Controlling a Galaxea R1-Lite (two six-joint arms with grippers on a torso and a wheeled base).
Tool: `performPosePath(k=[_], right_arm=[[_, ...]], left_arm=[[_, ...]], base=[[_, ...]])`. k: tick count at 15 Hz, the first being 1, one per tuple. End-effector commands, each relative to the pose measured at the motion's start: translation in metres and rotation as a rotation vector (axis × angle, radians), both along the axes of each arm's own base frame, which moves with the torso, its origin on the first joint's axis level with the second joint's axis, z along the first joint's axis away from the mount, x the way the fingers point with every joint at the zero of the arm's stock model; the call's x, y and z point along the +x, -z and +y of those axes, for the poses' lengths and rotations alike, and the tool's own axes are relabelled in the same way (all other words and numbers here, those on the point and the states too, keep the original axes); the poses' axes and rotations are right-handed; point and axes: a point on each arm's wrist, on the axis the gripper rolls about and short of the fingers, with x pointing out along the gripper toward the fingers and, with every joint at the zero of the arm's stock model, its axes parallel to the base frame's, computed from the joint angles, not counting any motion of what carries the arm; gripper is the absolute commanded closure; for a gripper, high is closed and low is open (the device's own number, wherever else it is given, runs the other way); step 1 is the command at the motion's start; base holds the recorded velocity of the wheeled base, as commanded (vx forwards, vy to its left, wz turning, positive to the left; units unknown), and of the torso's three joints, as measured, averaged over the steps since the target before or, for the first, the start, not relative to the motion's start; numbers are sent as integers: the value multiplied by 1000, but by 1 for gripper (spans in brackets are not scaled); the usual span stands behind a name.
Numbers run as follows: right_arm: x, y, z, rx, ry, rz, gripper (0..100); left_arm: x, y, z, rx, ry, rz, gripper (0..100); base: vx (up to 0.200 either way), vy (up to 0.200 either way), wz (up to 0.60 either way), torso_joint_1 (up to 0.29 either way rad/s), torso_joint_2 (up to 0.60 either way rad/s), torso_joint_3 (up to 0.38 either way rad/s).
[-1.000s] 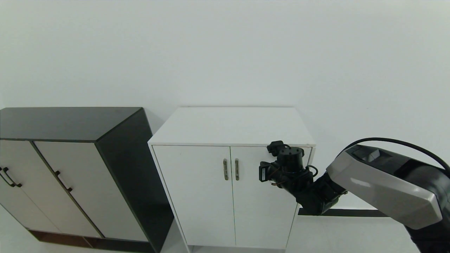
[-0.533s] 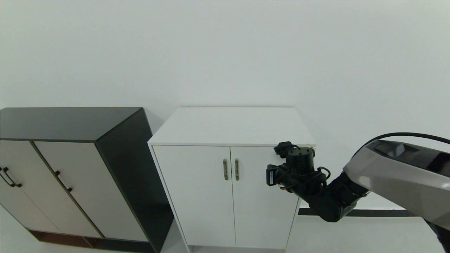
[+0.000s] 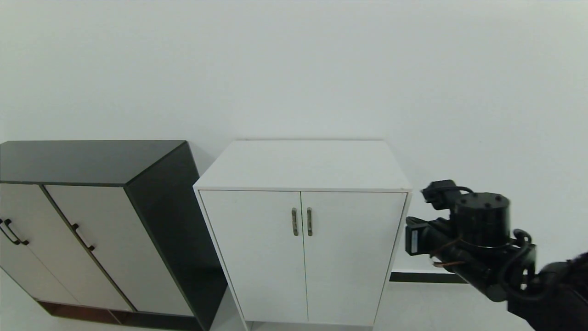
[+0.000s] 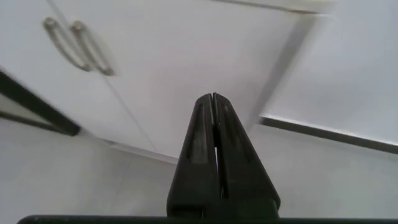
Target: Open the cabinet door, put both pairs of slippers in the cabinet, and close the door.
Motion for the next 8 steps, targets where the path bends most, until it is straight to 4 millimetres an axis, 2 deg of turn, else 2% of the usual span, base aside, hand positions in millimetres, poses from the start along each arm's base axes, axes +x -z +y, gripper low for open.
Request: performPosePath(k=[1,2,3,5,8], right_arm=[[-60,-25,-61,-42,114,-85,100],[-82,-25,-76,-63,118,-97,100],[-94,-23,-83,-77,118,-100,100],[-137,-13,-102,-115,71,-93,100],[-177,-2,-117,-106,-52,-44,100]], left_arm=[[0,0,0,0,1,0,100],[0,0,0,-2,-1,0,100],[0,0,0,-2,-1,0,100],[0,0,0,0,-1,0,100],[0,0,0,0,1,0,100]], base=[[0,0,0,0,0,0],[0,0,0,0,0,0],[0,0,0,0,0,0],[0,0,0,0,0,0],[0,0,0,0,0,0]])
